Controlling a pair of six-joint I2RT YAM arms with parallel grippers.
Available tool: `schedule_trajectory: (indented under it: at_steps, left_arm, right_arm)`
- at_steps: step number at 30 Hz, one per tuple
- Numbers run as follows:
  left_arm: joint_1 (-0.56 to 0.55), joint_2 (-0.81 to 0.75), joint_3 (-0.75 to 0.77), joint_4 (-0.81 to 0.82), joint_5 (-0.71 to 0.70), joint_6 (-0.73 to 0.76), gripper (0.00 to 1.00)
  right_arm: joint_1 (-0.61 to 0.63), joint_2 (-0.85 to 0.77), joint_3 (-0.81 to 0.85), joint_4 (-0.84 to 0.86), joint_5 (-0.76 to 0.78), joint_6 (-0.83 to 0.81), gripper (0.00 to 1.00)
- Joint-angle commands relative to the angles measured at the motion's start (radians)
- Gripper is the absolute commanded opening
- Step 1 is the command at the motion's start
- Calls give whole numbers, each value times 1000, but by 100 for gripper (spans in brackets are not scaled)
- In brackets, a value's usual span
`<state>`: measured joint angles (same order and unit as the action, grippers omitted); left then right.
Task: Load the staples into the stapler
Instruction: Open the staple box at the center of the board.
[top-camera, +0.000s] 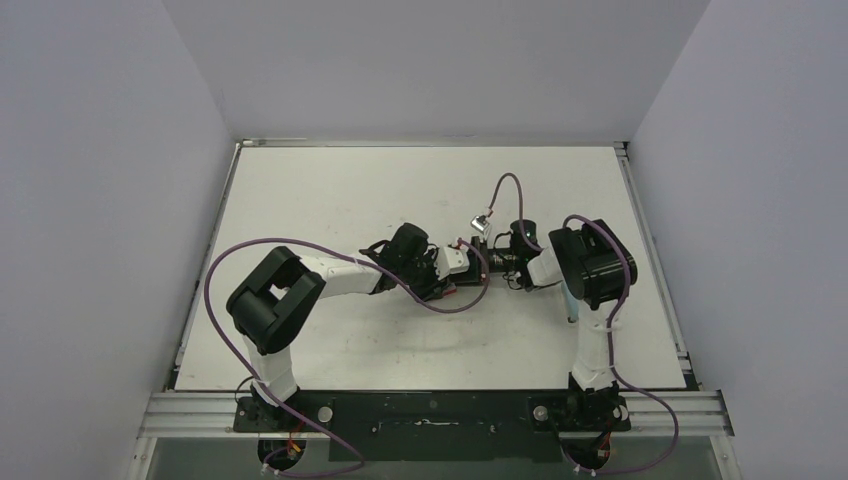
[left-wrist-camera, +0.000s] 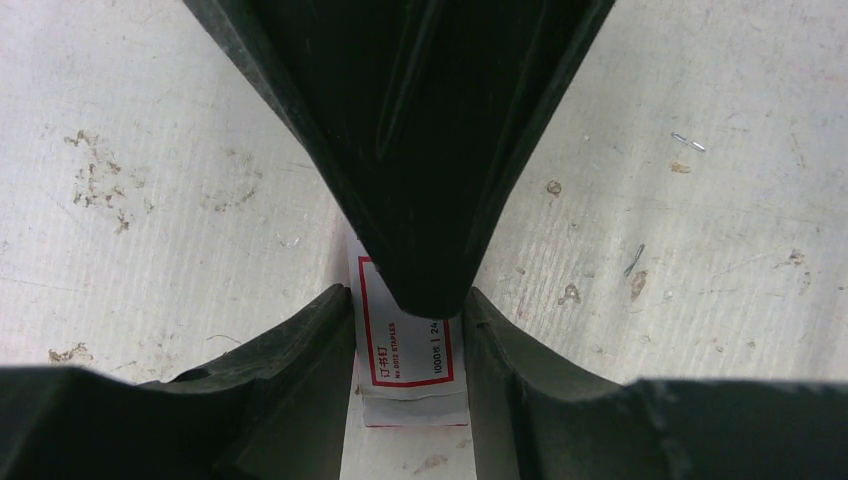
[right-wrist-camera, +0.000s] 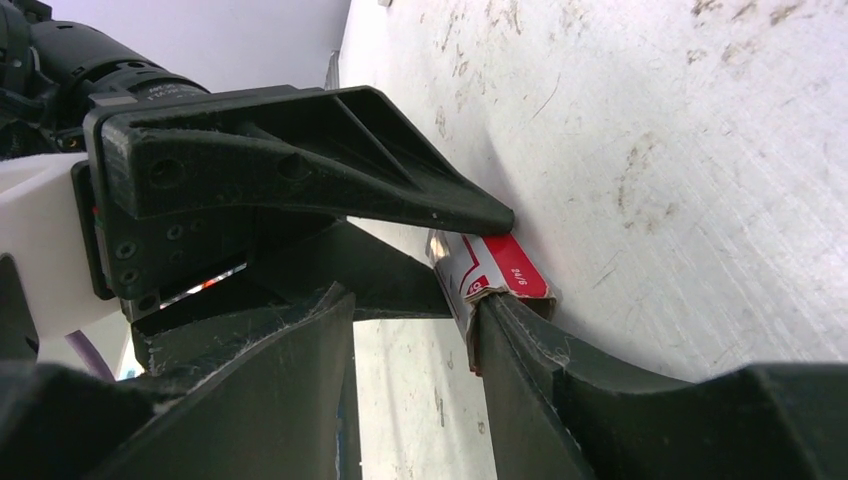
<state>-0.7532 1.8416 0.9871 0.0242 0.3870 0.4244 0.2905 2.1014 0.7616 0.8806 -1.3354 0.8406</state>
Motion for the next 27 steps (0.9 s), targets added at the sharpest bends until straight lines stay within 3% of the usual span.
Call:
schedule_trajectory:
  at_steps: [1,3,9,19,27]
  left_arm:
    - [-31,69,3,88,-32,22,31]
    - [-31,72,7,92,-32,23,31]
    - [-28,68,12,103,-40,24,31]
    - [-23,56,-7,106,-59,37,31]
    - [-23,54,-7,102,-63,43,31]
  right_arm:
    - [80,10,48,-344,27,-278,49]
    - [81,8,84,-507,50,-410,48]
    - [59,18,110,-679,60,-529,48]
    - [-13,28,144,-898,55,-706,49]
    - [-68,18,153,-961,70,-744,54]
